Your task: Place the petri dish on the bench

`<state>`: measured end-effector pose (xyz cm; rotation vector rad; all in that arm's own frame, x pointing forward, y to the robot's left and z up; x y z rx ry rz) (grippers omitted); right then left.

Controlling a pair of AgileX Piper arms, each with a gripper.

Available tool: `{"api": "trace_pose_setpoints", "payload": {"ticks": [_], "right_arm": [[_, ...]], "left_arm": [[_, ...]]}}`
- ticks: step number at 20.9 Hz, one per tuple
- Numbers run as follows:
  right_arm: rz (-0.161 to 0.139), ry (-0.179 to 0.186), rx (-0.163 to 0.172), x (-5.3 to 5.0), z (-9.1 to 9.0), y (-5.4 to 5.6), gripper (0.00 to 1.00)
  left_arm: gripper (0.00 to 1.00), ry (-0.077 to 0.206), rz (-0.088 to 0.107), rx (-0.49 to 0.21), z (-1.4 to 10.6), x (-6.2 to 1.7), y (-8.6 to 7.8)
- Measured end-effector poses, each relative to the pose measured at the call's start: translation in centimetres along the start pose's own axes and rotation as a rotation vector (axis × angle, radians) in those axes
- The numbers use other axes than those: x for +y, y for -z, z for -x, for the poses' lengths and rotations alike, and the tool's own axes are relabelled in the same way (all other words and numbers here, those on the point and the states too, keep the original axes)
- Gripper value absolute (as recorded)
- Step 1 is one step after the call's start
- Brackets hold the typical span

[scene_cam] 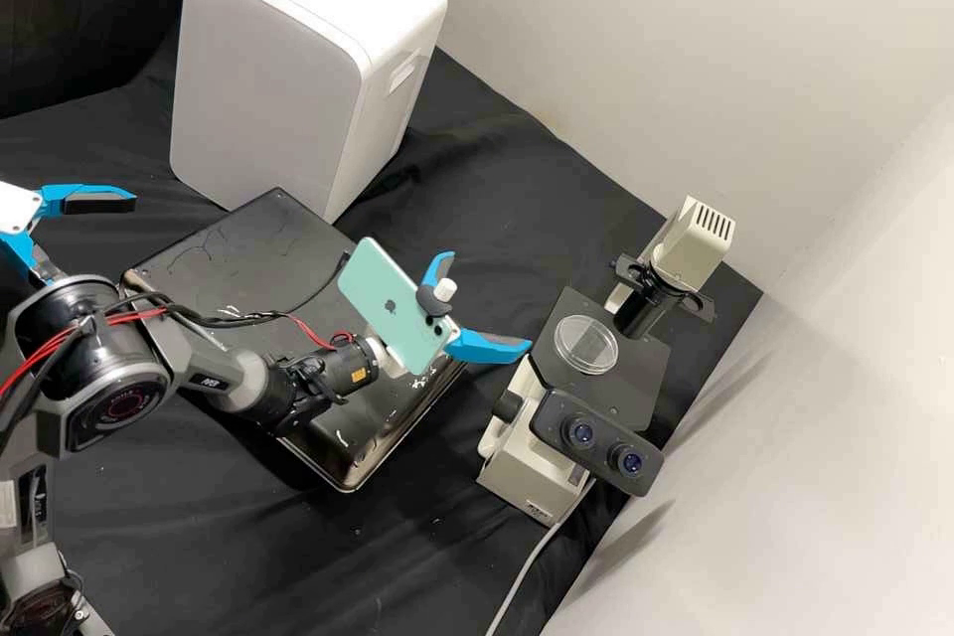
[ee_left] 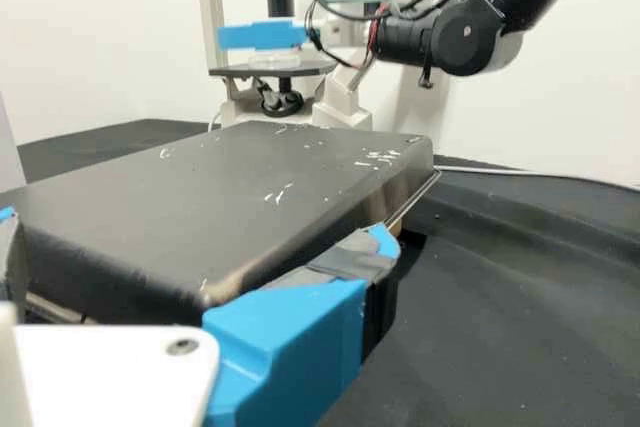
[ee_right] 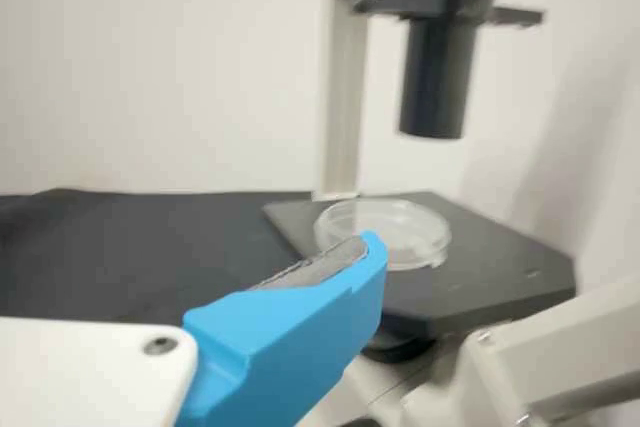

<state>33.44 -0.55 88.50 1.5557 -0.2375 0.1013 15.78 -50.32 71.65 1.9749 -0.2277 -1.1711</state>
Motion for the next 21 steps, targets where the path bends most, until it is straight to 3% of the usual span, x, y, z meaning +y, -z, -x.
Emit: {"api": "trace_pose_setpoints", "payload": {"ticks": [5,10,11,13,15,17,19,21], "right_arm": [[0.004,-0.040,-0.009,1.0,-1.4,-0.7,1.00],[0.003,-0.015,-0.037,0.4,-2.7,-1.5,1.00],[0.003,-0.002,-0.051,0.2,-3.2,-1.8,1.00],[0.004,0.021,-0.077,-0.3,-4.0,-2.4,1.00],[0.006,0.044,-0.105,-0.7,-4.9,-3.1,1.00],[0.008,0.032,-0.109,-0.5,-5.7,-3.6,1.00],[0.011,0.021,-0.115,-0.2,-6.2,-4.0,1.00],[0.016,0.012,-0.125,0.2,-6.5,-4.4,1.00]], "left_arm": [[1.00,0.005,0.004,0.000,0.0,-0.11,0.0],[1.00,0.008,0.008,0.002,-0.1,-0.19,0.0],[1.00,0.005,0.011,0.006,-0.1,-0.17,0.0],[1.00,0.003,-0.006,0.013,-0.2,-0.18,0.1],[1.00,0.009,-0.002,0.012,-0.2,-0.30,0.1],[1.00,0.010,-0.002,0.014,-0.2,-0.34,0.1],[1.00,0.008,-0.018,0.016,-0.3,-0.33,0.1],[1.00,0.007,-0.017,0.018,-0.3,-0.32,0.1]]}}
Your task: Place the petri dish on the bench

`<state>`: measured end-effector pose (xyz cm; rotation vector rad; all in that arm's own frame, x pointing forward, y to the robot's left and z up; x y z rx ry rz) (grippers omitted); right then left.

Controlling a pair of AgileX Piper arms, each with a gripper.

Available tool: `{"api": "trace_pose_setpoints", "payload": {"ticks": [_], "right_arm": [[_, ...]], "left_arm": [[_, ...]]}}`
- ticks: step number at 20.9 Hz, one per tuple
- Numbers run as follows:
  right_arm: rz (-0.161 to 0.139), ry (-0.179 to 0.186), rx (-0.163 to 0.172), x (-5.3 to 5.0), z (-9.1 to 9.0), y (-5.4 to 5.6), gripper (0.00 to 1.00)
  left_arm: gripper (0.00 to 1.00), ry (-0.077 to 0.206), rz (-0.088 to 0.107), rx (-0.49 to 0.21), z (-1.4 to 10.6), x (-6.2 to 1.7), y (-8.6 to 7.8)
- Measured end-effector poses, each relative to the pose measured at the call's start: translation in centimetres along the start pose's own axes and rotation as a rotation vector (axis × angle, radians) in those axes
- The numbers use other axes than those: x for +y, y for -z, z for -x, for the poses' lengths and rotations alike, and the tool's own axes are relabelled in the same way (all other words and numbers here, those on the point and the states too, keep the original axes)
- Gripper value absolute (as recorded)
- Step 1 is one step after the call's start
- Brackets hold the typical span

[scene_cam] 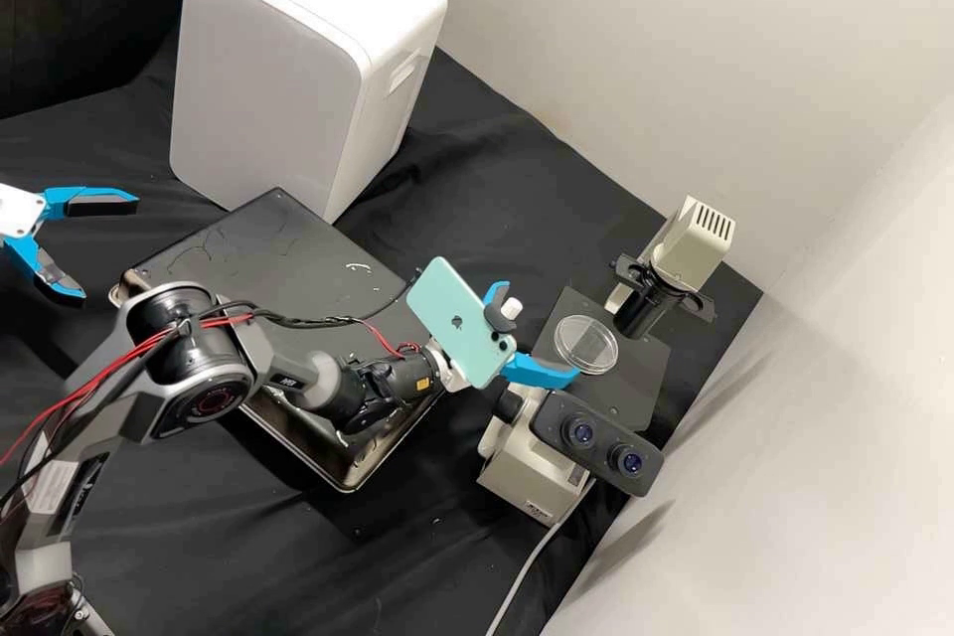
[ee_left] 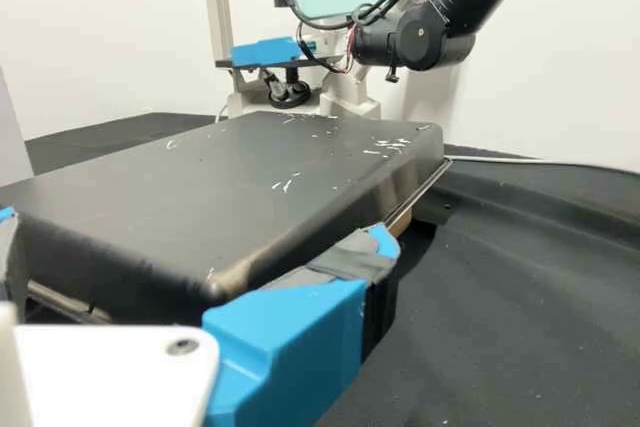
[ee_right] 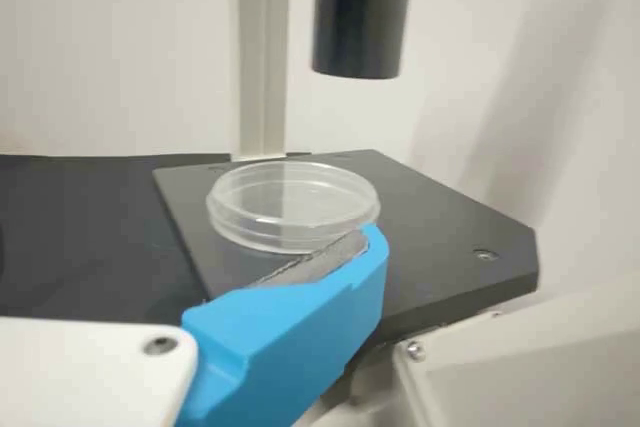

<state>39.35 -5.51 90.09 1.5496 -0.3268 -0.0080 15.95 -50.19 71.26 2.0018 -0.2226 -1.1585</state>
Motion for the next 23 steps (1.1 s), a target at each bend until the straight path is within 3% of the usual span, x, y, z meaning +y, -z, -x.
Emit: {"api": "trace_pose_setpoints", "payload": {"ticks": [7,12,15,17,23], "right_arm": [[-0.005,-0.014,-0.029,1.0,-0.8,-0.6,1.00],[-0.006,0.001,-0.053,1.4,-2.8,-0.7,1.00],[0.025,0.012,-0.078,1.4,-4.5,-1.1,1.00],[0.030,0.020,-0.097,1.3,-5.5,-1.4,1.00],[0.056,0.004,-0.096,1.5,-7.1,-2.1,1.00]], "left_arm": [[1.00,0.008,0.001,-0.006,-0.1,-0.19,-0.1],[1.00,0.009,0.003,-0.005,-0.2,-0.23,-0.1],[1.00,0.009,0.003,-0.005,-0.2,-0.23,-0.1],[1.00,0.011,0.004,-0.007,-0.2,-0.27,-0.1],[1.00,0.019,-0.024,-0.014,-0.3,-0.48,-0.2]]}}
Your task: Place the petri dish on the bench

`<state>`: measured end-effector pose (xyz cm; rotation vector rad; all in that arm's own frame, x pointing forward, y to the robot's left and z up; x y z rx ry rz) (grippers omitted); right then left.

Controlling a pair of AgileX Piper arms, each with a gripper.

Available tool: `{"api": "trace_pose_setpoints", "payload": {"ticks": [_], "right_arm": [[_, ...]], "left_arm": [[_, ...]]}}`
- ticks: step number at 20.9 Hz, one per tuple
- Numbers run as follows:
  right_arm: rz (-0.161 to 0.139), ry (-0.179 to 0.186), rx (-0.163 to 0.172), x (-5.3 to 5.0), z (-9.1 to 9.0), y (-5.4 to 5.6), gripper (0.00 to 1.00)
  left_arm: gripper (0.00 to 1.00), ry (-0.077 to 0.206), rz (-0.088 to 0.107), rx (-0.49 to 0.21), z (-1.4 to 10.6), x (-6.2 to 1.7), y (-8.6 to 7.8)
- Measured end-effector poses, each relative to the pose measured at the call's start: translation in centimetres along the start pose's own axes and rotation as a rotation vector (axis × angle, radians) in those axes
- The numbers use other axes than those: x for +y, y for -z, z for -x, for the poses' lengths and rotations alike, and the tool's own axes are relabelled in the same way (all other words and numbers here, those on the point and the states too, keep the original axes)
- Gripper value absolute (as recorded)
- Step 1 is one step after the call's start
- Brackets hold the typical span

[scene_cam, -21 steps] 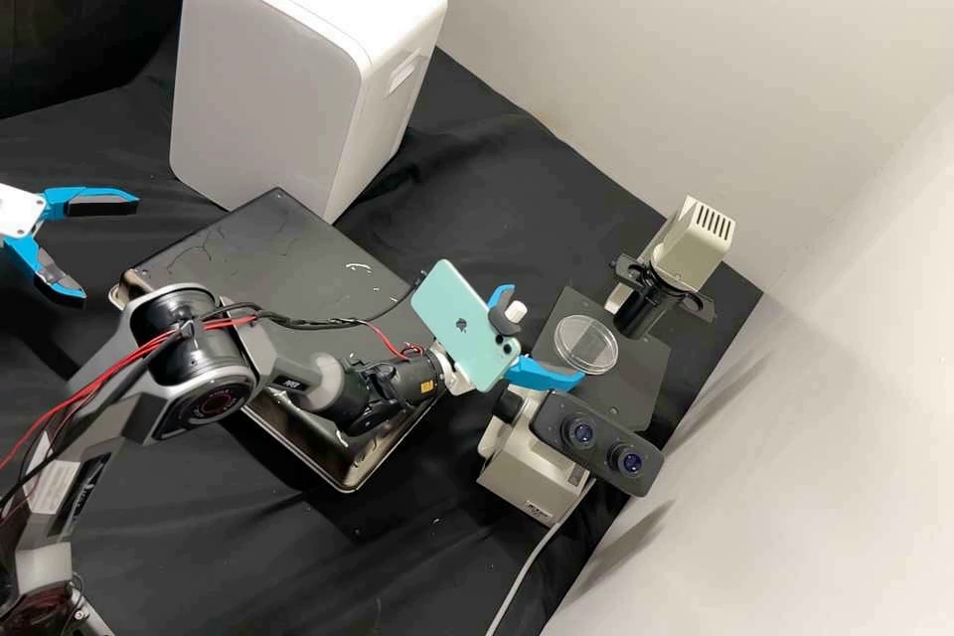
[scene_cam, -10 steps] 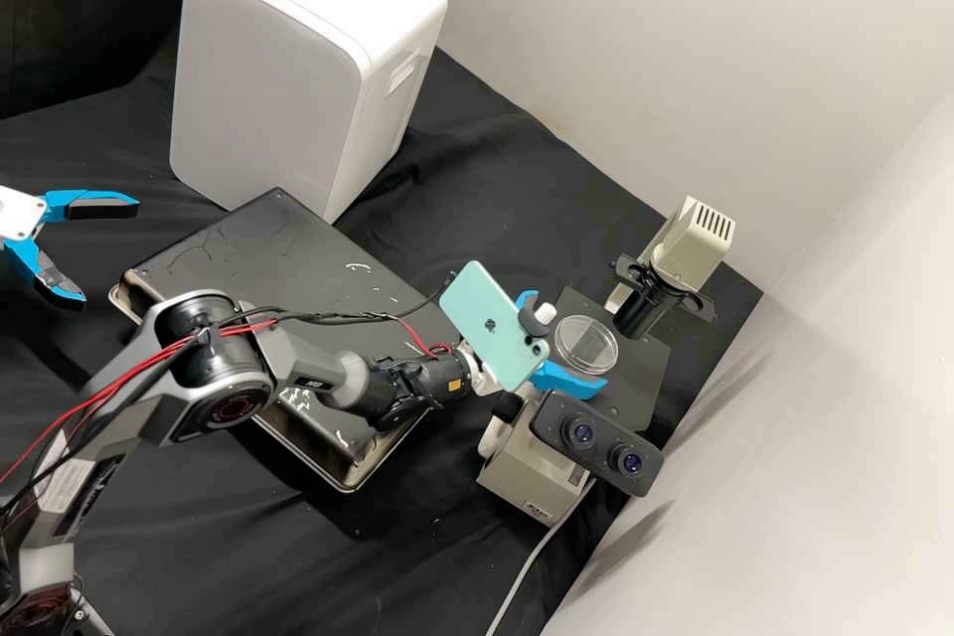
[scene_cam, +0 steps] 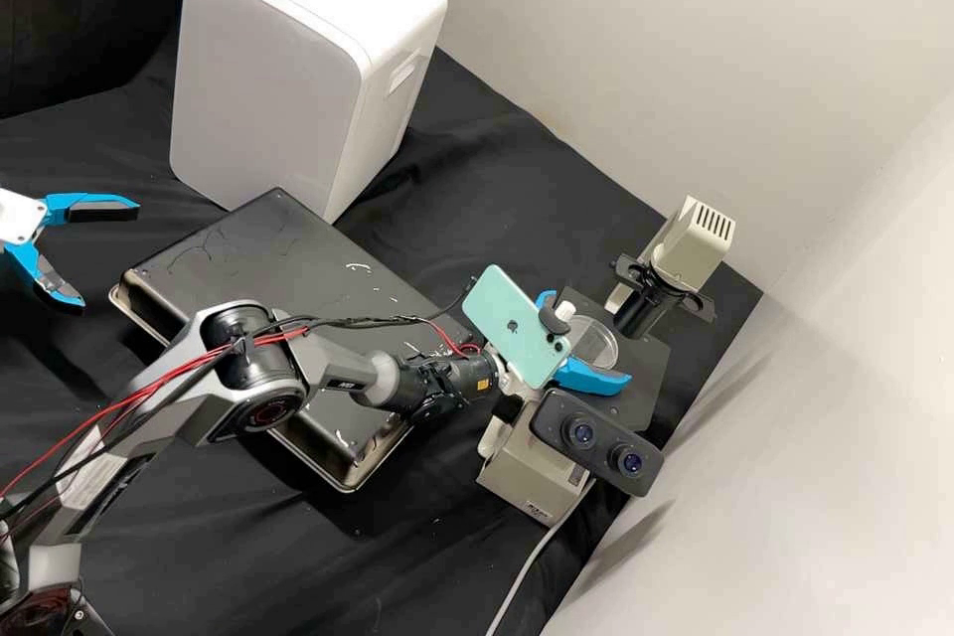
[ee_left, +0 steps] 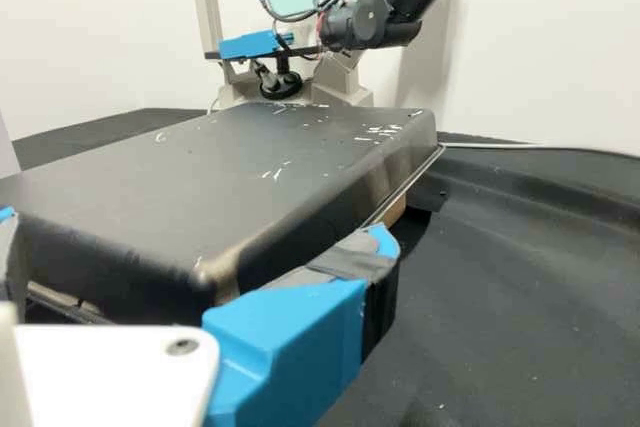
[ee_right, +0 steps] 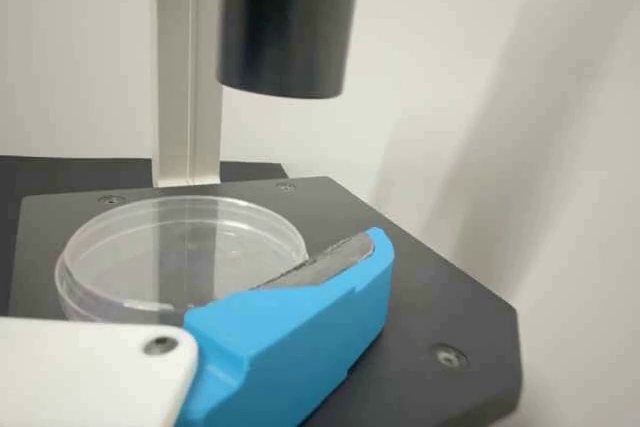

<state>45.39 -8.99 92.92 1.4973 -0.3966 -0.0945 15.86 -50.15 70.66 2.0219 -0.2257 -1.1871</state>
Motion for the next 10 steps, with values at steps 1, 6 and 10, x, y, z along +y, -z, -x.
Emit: {"api": "trace_pose_setpoints", "payload": {"ticks": [1,6,10], "right_arm": [[0.002,-0.004,0.004,0.07,-0.19,0.07,1.00],[0.014,-0.001,0.007,-0.17,-0.76,0.02,1.00],[0.015,0.003,0.012,-0.17,-0.79,0.11,0.00]], "left_arm": [[1.00,0.001,0.000,0.003,-0.02,-0.03,0.03],[1.00,-0.001,0.011,0.019,-0.07,-0.08,0.18],[1.00,0.004,0.013,0.028,-0.14,-0.22,0.28]]}}
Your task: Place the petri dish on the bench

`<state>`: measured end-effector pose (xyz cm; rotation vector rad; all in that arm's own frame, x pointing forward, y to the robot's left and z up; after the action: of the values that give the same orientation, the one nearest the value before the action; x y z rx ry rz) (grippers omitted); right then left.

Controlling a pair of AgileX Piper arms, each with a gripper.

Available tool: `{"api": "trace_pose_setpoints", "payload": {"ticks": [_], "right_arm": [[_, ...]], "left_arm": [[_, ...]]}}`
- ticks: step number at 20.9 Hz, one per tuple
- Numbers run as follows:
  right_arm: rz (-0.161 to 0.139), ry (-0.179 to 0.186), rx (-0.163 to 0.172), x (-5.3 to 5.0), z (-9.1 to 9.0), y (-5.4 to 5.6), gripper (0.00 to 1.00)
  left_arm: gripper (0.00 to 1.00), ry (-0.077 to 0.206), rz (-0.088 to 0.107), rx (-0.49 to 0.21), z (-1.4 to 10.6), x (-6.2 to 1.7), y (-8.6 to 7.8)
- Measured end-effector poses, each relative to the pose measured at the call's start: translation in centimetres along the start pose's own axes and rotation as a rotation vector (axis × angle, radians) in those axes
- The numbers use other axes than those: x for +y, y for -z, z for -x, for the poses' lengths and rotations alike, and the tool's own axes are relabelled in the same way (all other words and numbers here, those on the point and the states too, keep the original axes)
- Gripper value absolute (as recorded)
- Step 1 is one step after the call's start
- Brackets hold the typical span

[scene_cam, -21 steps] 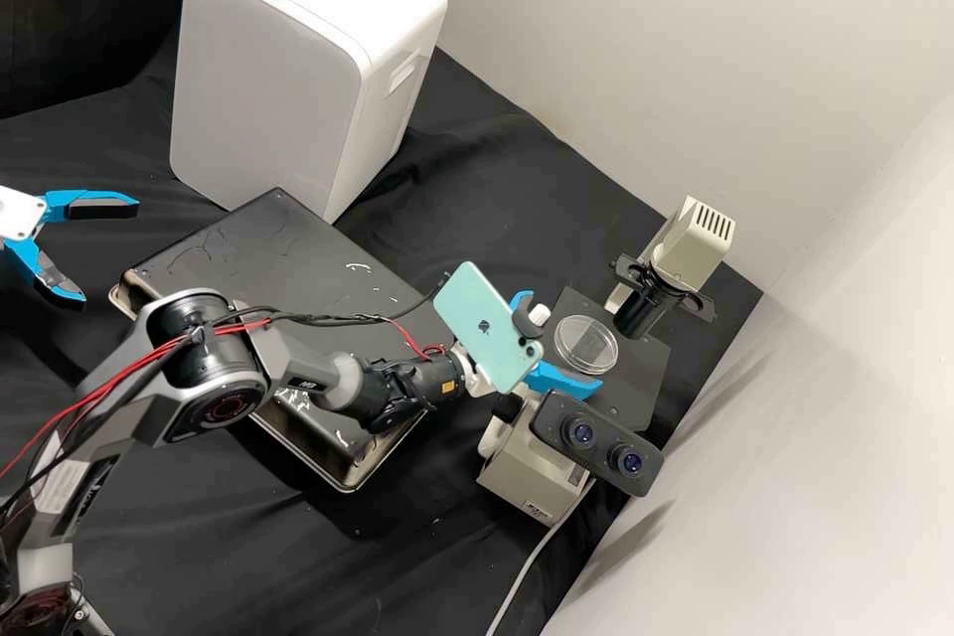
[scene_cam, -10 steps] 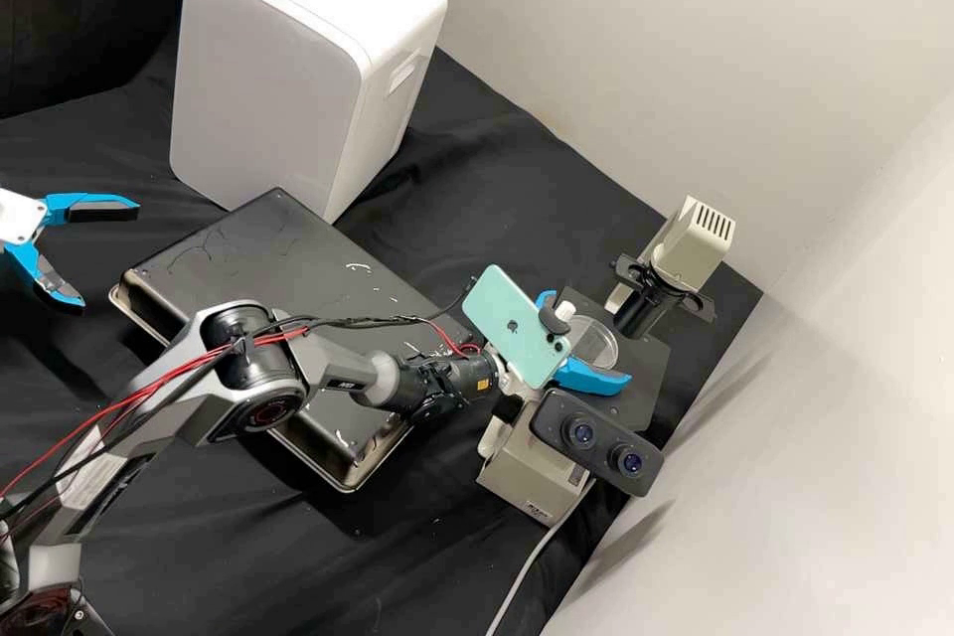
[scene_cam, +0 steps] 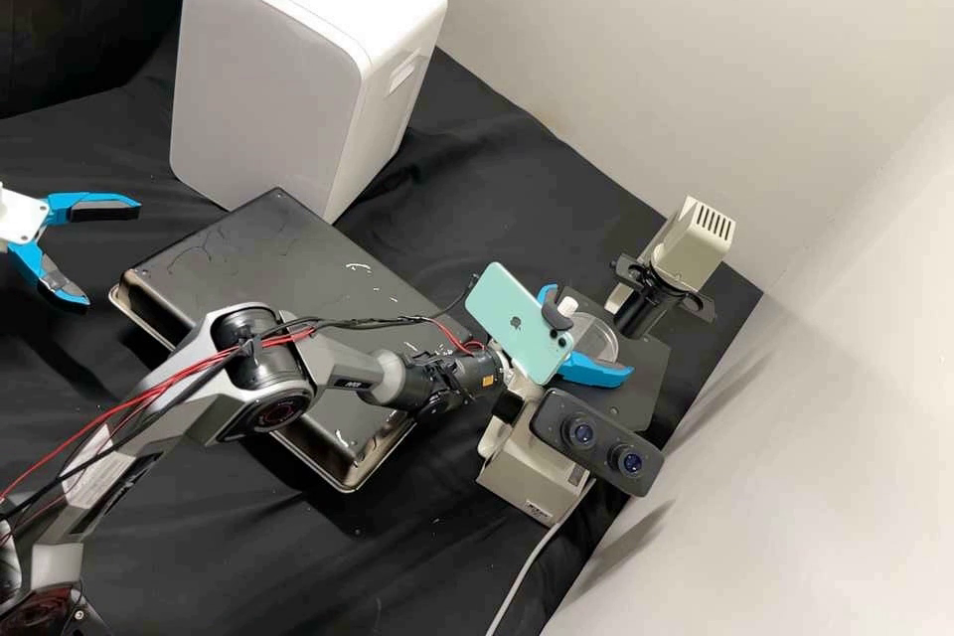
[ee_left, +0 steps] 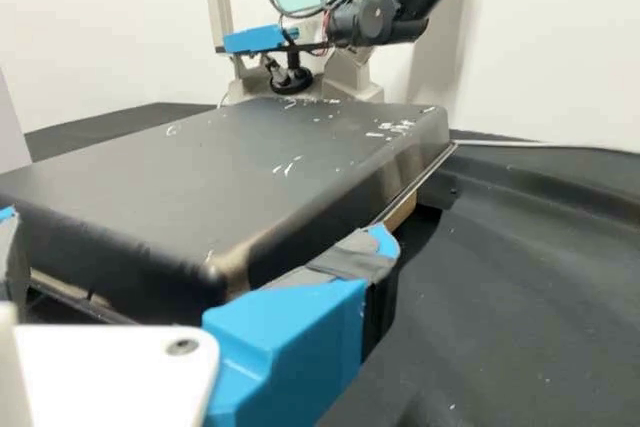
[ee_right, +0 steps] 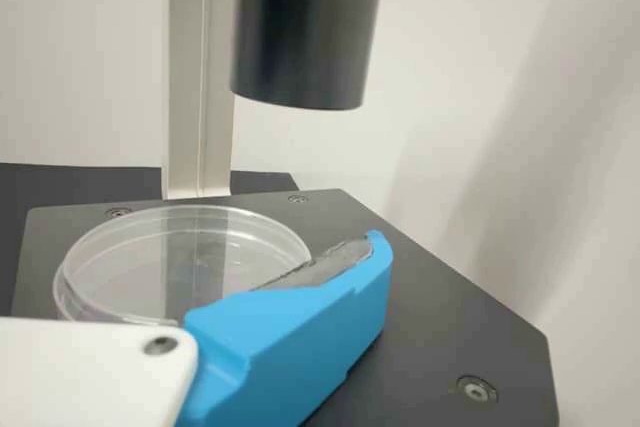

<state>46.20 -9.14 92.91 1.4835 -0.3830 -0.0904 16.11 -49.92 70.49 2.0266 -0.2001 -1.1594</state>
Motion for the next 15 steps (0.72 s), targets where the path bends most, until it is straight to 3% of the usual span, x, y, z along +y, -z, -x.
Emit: {"api": "trace_pose_setpoints", "payload": {"ticks": [15], "right_arm": [[-0.011,0.023,0.019,-0.23,-0.05,0.16,0.00]], "left_arm": [[1.00,0.003,0.003,0.002,-0.15,-0.04,0.11]]}}
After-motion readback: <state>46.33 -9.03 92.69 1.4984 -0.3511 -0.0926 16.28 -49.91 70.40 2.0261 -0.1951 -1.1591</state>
